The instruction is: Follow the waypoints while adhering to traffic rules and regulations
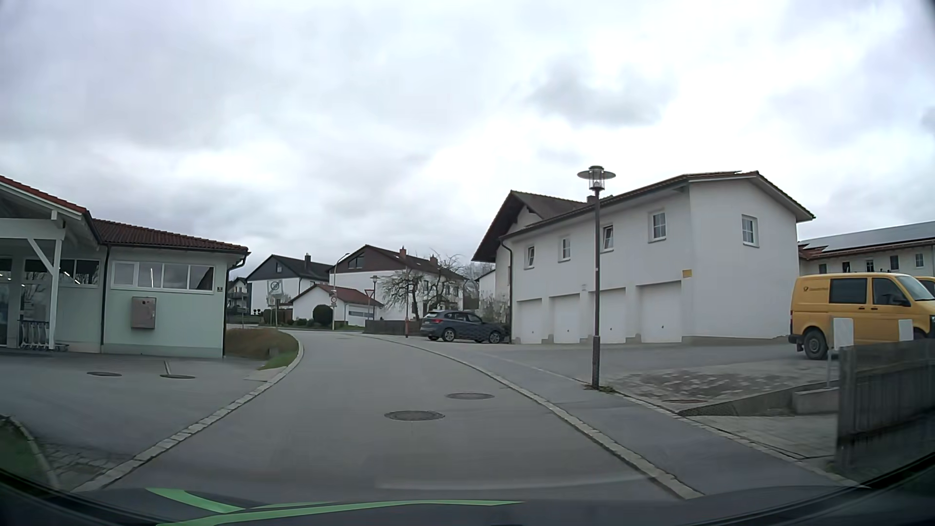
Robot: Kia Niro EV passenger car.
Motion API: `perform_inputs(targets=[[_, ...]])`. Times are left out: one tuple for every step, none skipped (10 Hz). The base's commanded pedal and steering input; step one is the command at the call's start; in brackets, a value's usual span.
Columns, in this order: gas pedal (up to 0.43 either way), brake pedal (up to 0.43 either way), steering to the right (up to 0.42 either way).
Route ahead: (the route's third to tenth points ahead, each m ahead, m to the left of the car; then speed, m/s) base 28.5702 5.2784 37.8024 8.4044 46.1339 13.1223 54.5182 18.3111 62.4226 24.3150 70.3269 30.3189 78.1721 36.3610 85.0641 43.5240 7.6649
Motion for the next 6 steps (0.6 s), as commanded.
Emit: perform_inputs(targets=[[0.177, 0.0, -0.039], [0.177, 0.0, -0.04], [0.177, 0.0, -0.042], [0.177, 0.0, -0.042], [0.177, 0.0, -0.043], [0.177, 0.0, -0.043]])
